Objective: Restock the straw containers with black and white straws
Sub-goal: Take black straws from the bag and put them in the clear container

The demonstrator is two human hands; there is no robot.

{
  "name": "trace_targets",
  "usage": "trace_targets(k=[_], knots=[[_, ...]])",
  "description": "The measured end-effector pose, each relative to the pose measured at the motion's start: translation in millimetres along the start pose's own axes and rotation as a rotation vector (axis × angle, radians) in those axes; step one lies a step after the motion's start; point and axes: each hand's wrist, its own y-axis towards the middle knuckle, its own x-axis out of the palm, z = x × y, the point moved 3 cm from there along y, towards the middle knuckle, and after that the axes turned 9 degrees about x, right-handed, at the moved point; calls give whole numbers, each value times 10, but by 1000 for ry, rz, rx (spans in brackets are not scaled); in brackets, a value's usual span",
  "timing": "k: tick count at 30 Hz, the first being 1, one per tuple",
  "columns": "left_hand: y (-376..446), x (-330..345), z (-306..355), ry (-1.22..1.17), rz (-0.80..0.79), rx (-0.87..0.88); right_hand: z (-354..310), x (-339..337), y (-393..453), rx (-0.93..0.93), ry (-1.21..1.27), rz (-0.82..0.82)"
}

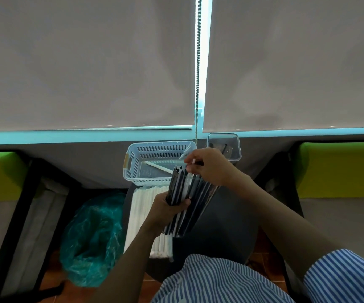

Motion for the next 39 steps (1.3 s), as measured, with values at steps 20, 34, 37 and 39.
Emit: trace_targets(k=[20, 34, 37, 39], knots=[[45, -2, 67, 9, -55, 1, -81, -184, 0, -12, -20, 74], [61, 44, 101, 3, -123, 38, -5, -89, -78, 86, -83, -227], [59, 42, 69, 11, -132, 30, 43, -84, -61, 83, -157, -207], [58, 42, 49, 10, -132, 25, 86, -61, -46, 95, -99, -159]])
